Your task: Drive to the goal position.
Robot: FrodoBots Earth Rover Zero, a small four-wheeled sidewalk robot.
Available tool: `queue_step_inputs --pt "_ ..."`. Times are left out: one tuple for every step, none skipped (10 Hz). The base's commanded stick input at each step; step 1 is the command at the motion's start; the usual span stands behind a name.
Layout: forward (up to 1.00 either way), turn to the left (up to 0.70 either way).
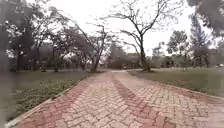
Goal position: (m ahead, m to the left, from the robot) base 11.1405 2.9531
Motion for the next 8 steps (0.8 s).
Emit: queue_step_inputs --pt "0.7 0.0" --pt "0.7 0.0" --pt "0.7 0.0" --pt "0.7 0.0" --pt "0.7 0.0" --pt "0.7 0.0" --pt "0.7 0.0" --pt "0.7 0.0"
